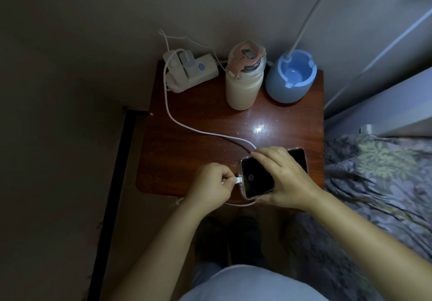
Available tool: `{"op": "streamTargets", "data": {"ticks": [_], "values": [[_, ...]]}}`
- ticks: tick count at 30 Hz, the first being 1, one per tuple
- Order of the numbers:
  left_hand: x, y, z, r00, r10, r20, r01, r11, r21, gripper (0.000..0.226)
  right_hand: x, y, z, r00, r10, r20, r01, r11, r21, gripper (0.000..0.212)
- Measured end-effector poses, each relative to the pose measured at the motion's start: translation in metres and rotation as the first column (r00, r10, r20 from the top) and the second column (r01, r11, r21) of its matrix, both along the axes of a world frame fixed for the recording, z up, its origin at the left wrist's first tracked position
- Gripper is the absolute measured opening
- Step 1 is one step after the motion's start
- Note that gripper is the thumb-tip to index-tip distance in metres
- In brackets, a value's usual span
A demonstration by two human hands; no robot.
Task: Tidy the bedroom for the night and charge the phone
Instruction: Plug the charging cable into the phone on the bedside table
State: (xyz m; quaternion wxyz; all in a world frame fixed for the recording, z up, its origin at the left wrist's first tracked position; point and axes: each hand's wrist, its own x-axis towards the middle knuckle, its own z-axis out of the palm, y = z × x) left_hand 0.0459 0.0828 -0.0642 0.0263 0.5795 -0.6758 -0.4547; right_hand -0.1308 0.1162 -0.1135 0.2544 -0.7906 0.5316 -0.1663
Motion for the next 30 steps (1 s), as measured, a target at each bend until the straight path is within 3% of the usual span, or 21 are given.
{"op": "streamTargets", "data": {"ticks": [12, 16, 22, 27, 30], "values": [[0.004, 0.004, -0.004, 0.998, 0.032, -0.047, -0.027, 0.994, 0.102, 0.013, 0.003, 0.002, 0.003, 0.998, 0.034, -0.060, -0.035, 0.999, -0.015, 0.088], [0.002, 0.008, -0.003, 0.991, 0.024, -0.133, -0.001, 0.984, 0.176, 0.015, -0.011, 0.003, 0.012, 0.984, 0.058, -0.168, -0.073, 0.994, -0.082, 0.084], [-0.007, 0.003, -0.017, 0.998, 0.049, -0.050, -0.050, 0.999, -0.014, 0.036, -0.043, -0.014, 0.014, 0.866, 0.123, -0.485, -0.168, 0.984, -0.050, 0.093], [-0.019, -0.007, -0.033, 0.987, -0.113, 0.116, 0.130, 0.979, -0.157, 0.043, -0.052, -0.012, 0.000, 0.761, 0.231, -0.606, -0.302, 0.953, -0.016, 0.089], [-0.030, -0.013, -0.046, 0.964, -0.207, 0.166, 0.238, 0.953, -0.189, 0.045, -0.049, -0.006, -0.007, 0.730, 0.252, -0.635, -0.261, 0.962, 0.083, 0.086]]}}
